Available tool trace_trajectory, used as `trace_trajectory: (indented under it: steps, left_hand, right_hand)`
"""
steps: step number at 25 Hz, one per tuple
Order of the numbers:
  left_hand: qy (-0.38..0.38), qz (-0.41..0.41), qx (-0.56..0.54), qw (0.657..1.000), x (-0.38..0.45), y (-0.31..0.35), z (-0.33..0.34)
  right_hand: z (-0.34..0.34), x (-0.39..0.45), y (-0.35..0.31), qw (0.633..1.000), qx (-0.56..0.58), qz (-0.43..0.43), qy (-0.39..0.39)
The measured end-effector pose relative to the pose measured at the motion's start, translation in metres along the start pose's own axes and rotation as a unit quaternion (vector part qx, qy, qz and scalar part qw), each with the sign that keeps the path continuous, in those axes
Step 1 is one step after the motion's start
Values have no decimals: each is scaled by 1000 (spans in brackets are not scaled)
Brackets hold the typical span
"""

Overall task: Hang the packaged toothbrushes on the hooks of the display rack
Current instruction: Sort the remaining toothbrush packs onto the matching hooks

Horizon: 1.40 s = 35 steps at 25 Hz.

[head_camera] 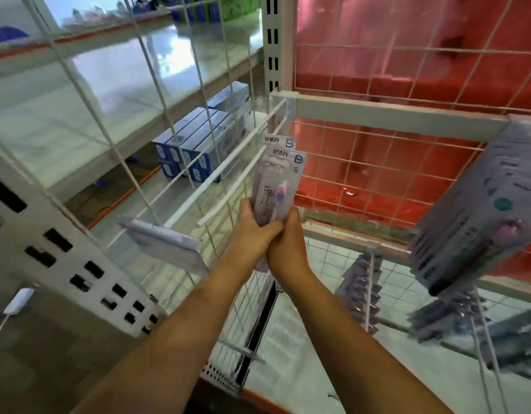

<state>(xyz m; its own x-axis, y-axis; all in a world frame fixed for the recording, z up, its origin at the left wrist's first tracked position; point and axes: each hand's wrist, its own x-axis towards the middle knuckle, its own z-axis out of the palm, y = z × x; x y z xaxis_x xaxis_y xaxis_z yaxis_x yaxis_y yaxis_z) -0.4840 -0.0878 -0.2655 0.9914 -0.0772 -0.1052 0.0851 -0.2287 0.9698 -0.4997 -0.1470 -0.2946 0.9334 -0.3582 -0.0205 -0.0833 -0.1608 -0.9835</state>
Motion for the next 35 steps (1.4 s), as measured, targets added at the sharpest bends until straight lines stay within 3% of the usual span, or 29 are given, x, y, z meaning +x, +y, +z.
trace_trajectory:
  steps: [3,6,10,19,25,30,35]
  left_hand:
    - [9,8,33,999,-10,6,-9]
    - [38,5,3,999,-26,7,-12]
    - [16,31,-31,999,-55,1,-20]
    - [-40,67,-90,993,-75,-23,-35]
    - [-132,122,-32,983,-112,-35,-41]
    - [-233,73,44,969,-144,-73,-27]
    - [-276,31,44,960,-166,-111,6]
  right_hand:
    - [5,-17,-10,999,33,11,-3]
    - [19,-33,-12,998,44,-5,44]
    - [27,-55,1,996,-4,-62,64]
    - [20,-86,6,998,10,-39,47]
    - [6,-134,16,991,127,-16,44]
    - [-10,-177,44,980,176,35,85]
    - [-34,-197,94,967,199,116,113]
